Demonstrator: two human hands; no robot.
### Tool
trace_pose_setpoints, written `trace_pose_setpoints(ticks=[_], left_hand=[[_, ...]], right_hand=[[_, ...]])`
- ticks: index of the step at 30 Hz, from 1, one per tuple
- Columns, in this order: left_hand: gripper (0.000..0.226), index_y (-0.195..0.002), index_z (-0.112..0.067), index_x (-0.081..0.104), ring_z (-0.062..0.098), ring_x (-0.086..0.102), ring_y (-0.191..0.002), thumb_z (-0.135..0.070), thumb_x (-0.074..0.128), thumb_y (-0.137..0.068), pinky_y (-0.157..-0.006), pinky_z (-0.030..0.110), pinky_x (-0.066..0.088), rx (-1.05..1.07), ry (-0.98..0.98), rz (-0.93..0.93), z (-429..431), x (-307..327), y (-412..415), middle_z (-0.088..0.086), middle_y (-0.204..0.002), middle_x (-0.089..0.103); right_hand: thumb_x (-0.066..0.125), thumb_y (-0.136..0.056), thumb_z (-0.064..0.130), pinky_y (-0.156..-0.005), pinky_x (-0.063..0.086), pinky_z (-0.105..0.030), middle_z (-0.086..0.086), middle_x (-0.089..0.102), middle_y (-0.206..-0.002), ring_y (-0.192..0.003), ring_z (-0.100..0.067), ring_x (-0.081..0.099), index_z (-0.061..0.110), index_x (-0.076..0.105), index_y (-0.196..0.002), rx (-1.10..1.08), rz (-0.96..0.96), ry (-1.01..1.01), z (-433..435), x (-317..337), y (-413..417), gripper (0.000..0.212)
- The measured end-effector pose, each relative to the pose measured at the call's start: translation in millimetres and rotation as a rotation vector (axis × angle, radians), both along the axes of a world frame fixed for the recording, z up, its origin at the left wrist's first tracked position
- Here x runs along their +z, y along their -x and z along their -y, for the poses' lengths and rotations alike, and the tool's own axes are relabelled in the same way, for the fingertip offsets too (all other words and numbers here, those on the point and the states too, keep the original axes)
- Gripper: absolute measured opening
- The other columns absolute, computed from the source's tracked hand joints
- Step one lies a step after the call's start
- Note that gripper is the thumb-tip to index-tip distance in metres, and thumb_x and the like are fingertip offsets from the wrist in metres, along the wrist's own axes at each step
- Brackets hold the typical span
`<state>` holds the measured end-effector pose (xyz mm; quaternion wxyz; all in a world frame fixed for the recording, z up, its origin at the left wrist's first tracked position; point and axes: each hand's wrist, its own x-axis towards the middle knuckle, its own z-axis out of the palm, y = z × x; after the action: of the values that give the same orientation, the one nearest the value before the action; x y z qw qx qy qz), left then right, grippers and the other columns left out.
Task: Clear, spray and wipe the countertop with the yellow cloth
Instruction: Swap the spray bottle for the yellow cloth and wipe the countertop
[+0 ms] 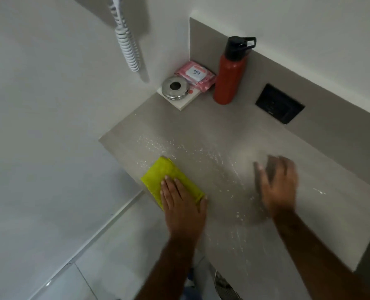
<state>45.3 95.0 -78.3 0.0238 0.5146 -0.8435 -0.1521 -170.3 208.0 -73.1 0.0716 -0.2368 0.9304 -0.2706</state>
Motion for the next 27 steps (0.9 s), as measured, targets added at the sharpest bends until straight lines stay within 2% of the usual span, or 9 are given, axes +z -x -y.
trace_pose_setpoints(ticks=[2, 5, 9, 13, 17, 21, 24, 27], left_hand=[[0.096, -0.153, 0.007, 0.03, 0.045, 0.022, -0.152, -0.067, 0.041, -0.092, -0.124, 0.055, 0.021, -0.007, 0.017, 0.032, 7, -13, -4, 0.031, -0.162, 0.022], [0.099, -0.153, 0.004, 0.032, 0.044, 0.023, -0.152, -0.074, 0.032, -0.091, -0.124, 0.056, 0.02, 0.077, 0.081, 0.017, 63, -22, -8, 0.03, -0.162, 0.022], [0.11, -0.153, 0.002, 0.032, 0.041, 0.021, -0.153, -0.084, 0.02, -0.086, -0.124, 0.057, 0.017, 0.235, 0.097, 0.024, 156, -17, -2, 0.028, -0.163, 0.023], [0.11, -0.158, 0.0, 0.02, 0.036, 0.008, -0.156, -0.083, 0.01, -0.087, -0.126, 0.057, 0.007, 0.274, -0.008, 0.04, 213, -11, 41, 0.023, -0.167, 0.011], [0.096, -0.159, -0.002, 0.017, 0.036, 0.007, -0.157, -0.073, 0.019, -0.094, -0.127, 0.054, 0.007, -0.04, 0.028, 0.078, 155, -13, 83, 0.021, -0.168, 0.01], [0.088, -0.158, -0.005, 0.026, 0.034, 0.012, -0.157, -0.069, 0.032, -0.097, -0.126, 0.053, 0.015, -0.385, 0.112, 0.005, 61, -21, 47, 0.017, -0.168, 0.016], [0.079, -0.158, -0.009, 0.028, 0.028, 0.015, -0.157, -0.062, 0.037, -0.1, -0.126, 0.048, 0.02, -0.372, 0.118, -0.016, 62, -25, -3, 0.011, -0.169, 0.018], [0.074, -0.156, -0.004, 0.031, 0.035, 0.023, -0.154, -0.053, 0.037, -0.1, -0.123, 0.051, 0.027, -0.184, 0.152, 0.007, 104, -20, -28, 0.017, -0.166, 0.024]], right_hand=[[0.04, -0.104, 0.06, -0.121, 0.033, -0.061, -0.018, 0.037, -0.16, -0.148, -0.04, 0.036, 0.015, 0.041, -0.151, -0.07, -0.078, -0.138, -13, -15, 16, 0.065], [0.029, -0.103, 0.067, -0.126, 0.026, -0.057, -0.018, 0.032, -0.164, -0.153, -0.037, 0.031, 0.017, 0.036, -0.154, -0.05, -0.158, -0.275, -18, -23, 22, 0.072], [0.027, -0.102, 0.07, -0.128, 0.023, -0.054, -0.015, 0.028, -0.167, -0.156, -0.033, 0.025, 0.018, 0.032, -0.156, -0.05, -0.172, -0.294, -19, -26, 23, 0.075], [0.028, -0.101, 0.071, -0.13, 0.017, -0.052, -0.012, 0.023, -0.17, -0.159, -0.03, 0.019, 0.019, 0.029, -0.158, -0.046, -0.16, -0.313, -18, -29, 22, 0.077], [0.025, -0.101, 0.07, -0.131, 0.012, -0.05, -0.012, 0.019, -0.172, -0.16, -0.029, 0.016, 0.019, 0.027, -0.159, -0.043, -0.152, -0.315, -17, -24, 21, 0.077], [0.021, -0.1, 0.071, -0.131, 0.013, -0.051, -0.011, 0.018, -0.172, -0.161, -0.029, 0.015, 0.019, 0.027, -0.16, -0.052, -0.135, -0.317, -14, -19, 19, 0.079], [0.023, -0.101, 0.069, -0.13, 0.015, -0.052, -0.013, 0.021, -0.171, -0.16, -0.03, 0.018, 0.019, 0.029, -0.159, -0.064, -0.146, -0.314, -13, -17, 19, 0.077], [0.025, -0.101, 0.067, -0.13, 0.016, -0.052, -0.013, 0.022, -0.171, -0.16, -0.031, 0.019, 0.018, 0.03, -0.158, -0.065, -0.157, -0.317, -14, -18, 18, 0.075]])
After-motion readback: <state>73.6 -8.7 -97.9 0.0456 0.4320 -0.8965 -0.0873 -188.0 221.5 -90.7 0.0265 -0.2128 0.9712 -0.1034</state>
